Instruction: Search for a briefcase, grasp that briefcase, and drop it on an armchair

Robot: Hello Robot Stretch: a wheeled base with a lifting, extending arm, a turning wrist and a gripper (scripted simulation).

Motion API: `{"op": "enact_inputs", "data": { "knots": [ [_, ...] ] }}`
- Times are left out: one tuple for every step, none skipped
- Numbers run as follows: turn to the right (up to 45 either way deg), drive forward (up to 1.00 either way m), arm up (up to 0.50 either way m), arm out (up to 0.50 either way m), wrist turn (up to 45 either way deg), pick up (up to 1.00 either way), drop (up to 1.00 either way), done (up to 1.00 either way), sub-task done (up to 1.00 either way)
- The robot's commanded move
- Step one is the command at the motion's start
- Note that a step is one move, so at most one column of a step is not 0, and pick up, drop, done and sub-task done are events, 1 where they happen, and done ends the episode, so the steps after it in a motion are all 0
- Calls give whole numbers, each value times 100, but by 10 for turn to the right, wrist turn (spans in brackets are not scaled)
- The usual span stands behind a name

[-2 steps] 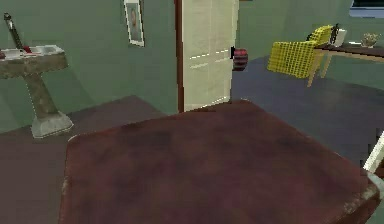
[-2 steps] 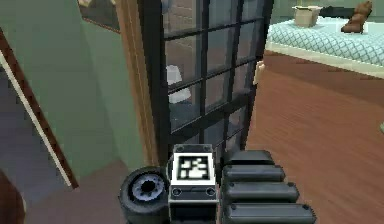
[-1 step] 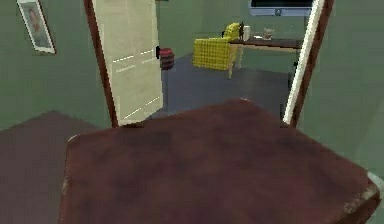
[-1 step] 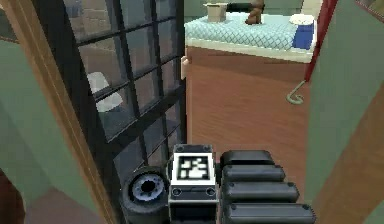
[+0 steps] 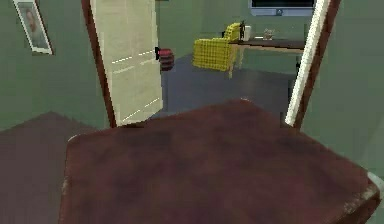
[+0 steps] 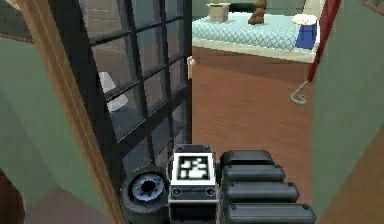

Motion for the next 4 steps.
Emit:
{"op": "enact_inputs", "data": {
  "knots": [
    [450, 0, 0, 0, 0, 0, 0, 0, 0],
    [450, 0, 0, 0, 0, 0, 0, 0, 0],
    [90, 0, 0, 0, 0, 0, 0, 0, 0],
    [0, 30, 0, 0, 0, 0, 0, 0, 0]
  ]
}}
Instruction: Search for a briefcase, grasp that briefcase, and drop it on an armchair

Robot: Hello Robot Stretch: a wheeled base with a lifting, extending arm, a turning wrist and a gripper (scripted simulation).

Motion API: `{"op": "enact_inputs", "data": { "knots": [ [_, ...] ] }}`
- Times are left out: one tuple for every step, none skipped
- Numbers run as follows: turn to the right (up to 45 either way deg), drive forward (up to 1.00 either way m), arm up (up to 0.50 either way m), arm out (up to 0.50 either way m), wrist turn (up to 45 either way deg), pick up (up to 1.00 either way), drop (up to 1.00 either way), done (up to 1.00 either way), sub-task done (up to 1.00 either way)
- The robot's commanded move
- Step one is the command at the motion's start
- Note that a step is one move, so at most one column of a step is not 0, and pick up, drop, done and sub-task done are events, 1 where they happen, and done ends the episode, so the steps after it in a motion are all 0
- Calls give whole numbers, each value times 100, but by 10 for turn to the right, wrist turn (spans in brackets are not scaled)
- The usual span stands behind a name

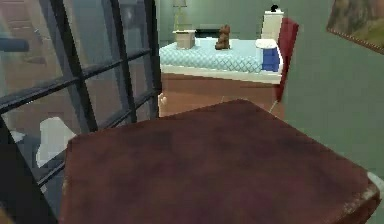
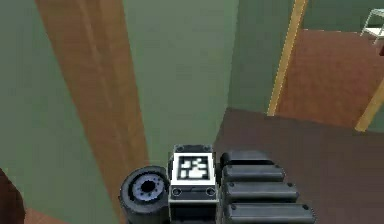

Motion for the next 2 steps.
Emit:
{"op": "enact_inputs", "data": {
  "knots": [
    [150, 0, 0, 0, 0, 0, 0, 0, 0],
    [0, 100, 0, 0, 0, 0, 0, 0, 0]
  ]
}}
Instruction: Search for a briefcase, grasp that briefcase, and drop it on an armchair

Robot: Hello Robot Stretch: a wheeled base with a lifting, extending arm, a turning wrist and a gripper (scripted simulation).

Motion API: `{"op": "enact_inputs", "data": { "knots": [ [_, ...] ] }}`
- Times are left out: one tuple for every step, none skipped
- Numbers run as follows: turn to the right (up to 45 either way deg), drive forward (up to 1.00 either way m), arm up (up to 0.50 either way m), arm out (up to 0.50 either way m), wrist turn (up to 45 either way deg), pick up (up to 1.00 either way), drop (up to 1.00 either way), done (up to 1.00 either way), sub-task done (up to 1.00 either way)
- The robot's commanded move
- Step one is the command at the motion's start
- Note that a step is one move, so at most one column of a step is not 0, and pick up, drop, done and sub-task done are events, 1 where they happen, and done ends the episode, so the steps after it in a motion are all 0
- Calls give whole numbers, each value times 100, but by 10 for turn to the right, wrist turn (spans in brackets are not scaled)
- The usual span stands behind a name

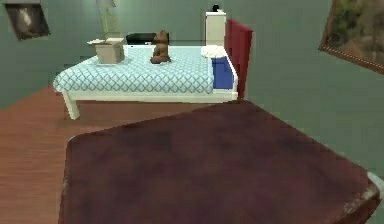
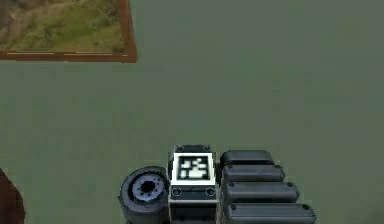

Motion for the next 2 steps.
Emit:
{"op": "enact_inputs", "data": {
  "knots": [
    [120, 0, 0, 0, 0, 0, 0, 0, 0],
    [0, 20, 0, 0, 0, 0, 0, 0, 0]
  ]
}}
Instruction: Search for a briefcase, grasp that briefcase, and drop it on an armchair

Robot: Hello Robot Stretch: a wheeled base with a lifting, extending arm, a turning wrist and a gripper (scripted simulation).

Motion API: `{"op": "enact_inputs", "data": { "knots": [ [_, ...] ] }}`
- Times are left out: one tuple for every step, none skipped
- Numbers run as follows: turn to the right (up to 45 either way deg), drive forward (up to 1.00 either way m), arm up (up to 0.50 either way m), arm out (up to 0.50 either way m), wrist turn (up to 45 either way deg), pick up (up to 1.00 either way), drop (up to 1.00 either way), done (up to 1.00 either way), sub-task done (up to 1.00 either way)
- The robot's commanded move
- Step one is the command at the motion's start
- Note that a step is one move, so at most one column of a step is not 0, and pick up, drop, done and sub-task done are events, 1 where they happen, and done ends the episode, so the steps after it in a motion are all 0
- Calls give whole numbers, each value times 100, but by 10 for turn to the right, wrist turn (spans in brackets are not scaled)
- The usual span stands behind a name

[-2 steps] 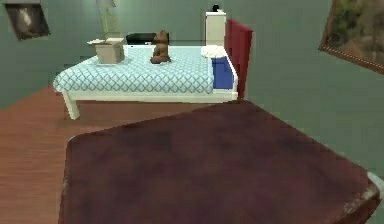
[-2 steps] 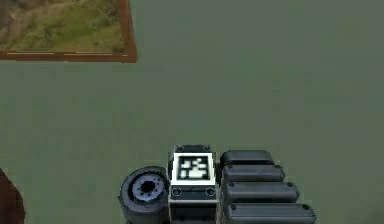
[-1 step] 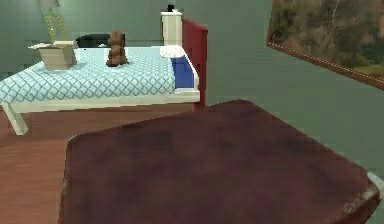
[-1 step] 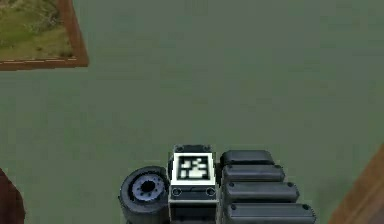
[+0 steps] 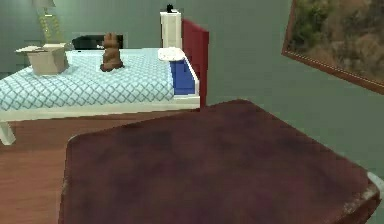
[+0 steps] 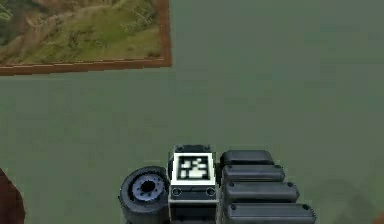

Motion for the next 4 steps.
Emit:
{"op": "enact_inputs", "data": {
  "knots": [
    [-450, 0, 0, 0, 0, 0, 0, 0, 0],
    [-90, 0, 0, 0, 0, 0, 0, 0, 0],
    [0, 40, 0, 0, 0, 0, 0, 0, 0],
    [-90, 0, 0, 0, 0, 0, 0, 0, 0]
  ]
}}
